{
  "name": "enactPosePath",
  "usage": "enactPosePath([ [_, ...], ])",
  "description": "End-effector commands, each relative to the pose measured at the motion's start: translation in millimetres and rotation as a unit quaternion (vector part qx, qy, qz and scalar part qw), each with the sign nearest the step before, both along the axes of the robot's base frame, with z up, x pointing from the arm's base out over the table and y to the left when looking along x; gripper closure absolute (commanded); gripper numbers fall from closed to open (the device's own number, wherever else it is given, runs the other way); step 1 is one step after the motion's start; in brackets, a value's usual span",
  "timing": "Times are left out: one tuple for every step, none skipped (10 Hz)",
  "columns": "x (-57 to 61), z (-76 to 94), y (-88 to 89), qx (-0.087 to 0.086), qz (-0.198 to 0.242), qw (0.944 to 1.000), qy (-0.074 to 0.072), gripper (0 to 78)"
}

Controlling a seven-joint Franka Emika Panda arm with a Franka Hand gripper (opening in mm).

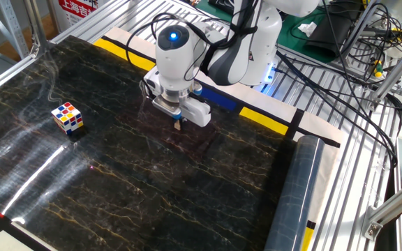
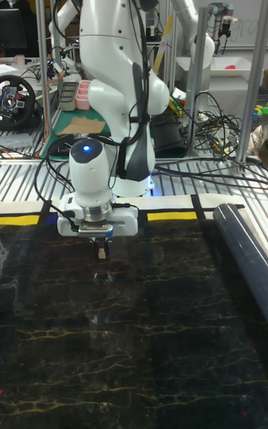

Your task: Hold a small block with the gripper and sweep it from left to right on the table

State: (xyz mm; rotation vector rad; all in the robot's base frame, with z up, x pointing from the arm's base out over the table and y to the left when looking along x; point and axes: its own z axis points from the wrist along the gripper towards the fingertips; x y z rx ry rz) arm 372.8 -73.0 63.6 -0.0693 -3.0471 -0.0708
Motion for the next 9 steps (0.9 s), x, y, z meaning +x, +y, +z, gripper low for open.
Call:
enactPosePath([
  [2.3,-3.5,3.7,-0.005,0.016,0.9999,0.001,76.4],
  [2.9,-6.5,6.3,-0.005,0.015,0.9999,-0.001,76.4],
  [3.4,-8.8,8.5,-0.004,0.014,0.9999,-0.002,76.4],
  [3.8,-10.9,10.8,-0.004,0.013,0.9999,-0.002,76.4],
  [4.0,-11.9,11.9,-0.004,0.013,0.9999,-0.002,76.4],
  [4.3,-14.0,13.6,-0.004,0.012,0.9999,-0.003,76.4],
  [4.4,-15.4,14.5,-0.003,0.011,0.9999,-0.004,76.4],
  [4.4,-16.2,15.8,-0.003,0.012,0.9999,-0.004,76.4],
  [4.5,-16.2,18.4,-0.002,0.01,0.9999,-0.004,76.4],
])
